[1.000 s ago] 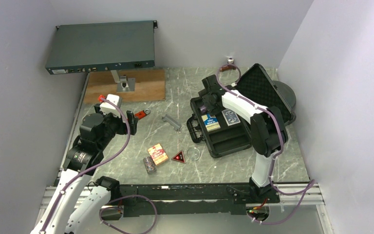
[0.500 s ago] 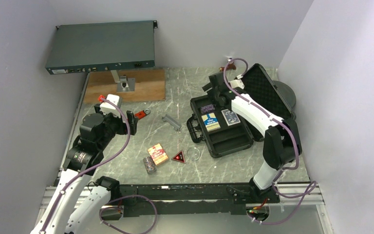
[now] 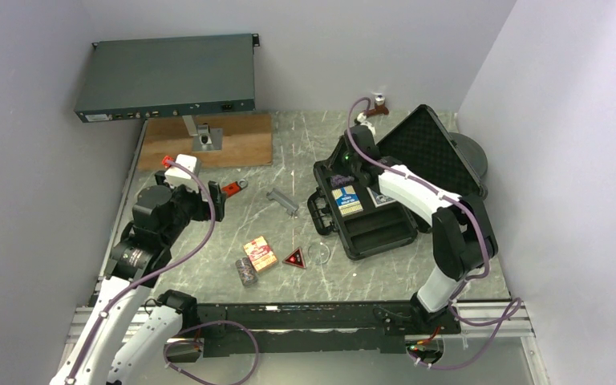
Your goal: Pack up texas hold em set
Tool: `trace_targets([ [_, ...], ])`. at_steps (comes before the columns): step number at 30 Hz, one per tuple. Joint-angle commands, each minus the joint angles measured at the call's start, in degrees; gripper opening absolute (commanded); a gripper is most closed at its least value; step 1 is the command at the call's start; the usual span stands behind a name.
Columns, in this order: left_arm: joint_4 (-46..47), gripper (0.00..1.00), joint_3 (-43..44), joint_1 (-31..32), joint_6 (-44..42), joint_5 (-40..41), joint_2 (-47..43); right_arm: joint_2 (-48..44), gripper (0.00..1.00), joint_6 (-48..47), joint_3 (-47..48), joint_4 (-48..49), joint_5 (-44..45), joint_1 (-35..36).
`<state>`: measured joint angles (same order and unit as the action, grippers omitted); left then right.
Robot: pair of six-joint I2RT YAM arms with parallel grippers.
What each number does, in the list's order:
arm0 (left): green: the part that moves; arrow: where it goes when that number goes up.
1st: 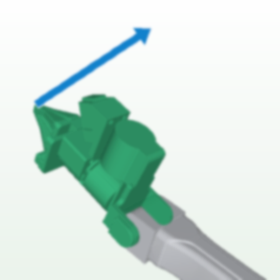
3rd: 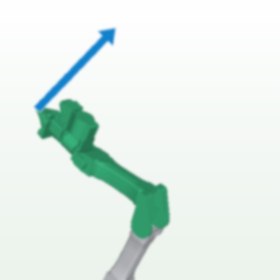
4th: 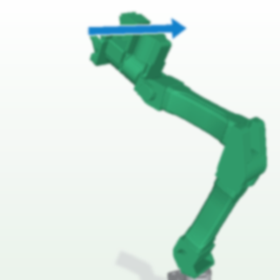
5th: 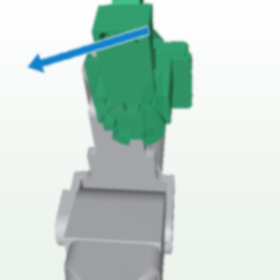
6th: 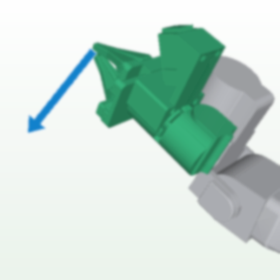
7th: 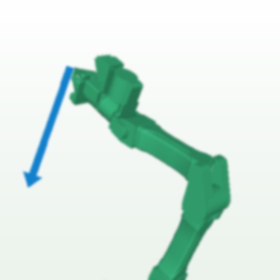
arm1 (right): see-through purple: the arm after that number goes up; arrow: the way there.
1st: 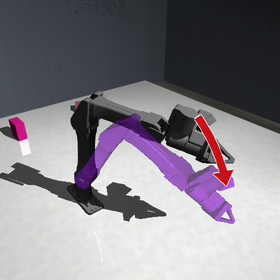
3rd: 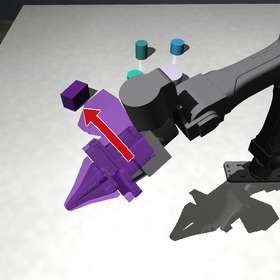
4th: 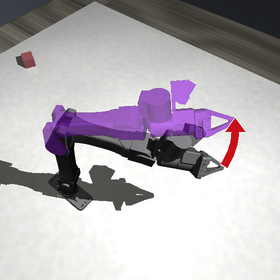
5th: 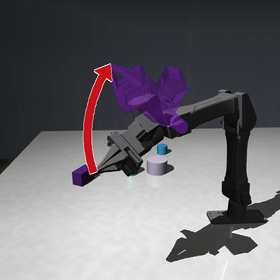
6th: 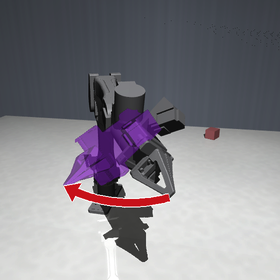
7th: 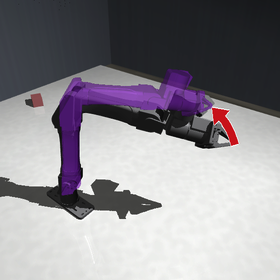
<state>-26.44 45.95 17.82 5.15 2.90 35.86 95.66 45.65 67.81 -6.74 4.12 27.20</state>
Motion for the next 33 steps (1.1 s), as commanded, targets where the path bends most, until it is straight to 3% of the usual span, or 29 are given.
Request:
trace_targets([
  [1, 0.56, 0.95, -0.08, -0.09, -0.76, 0.53, 0.32, 1.96, 0.14, -13.43, 2.95, -0.86, -6.18, 0.31],
  [4, 0.52, 0.95, -0.15, -0.07, -0.84, 0.69, 0.31, 4.84, 0.06, -16.93, 6.03, -5.71, -6.65, 0.27],
  [8, 0.53, 0.96, -0.16, -0.07, -0.84, 0.76, 0.54, 6.76, 0.04, -19.30, 6.79, -8.21, -5.32, 0.35],
  [33, 0.34, 0.96, -0.08, -0.07, -0.93, 1.20, 0.83, 9.02, 0.04, -27.57, 7.27, -13.73, 15.70, 0.07],
])
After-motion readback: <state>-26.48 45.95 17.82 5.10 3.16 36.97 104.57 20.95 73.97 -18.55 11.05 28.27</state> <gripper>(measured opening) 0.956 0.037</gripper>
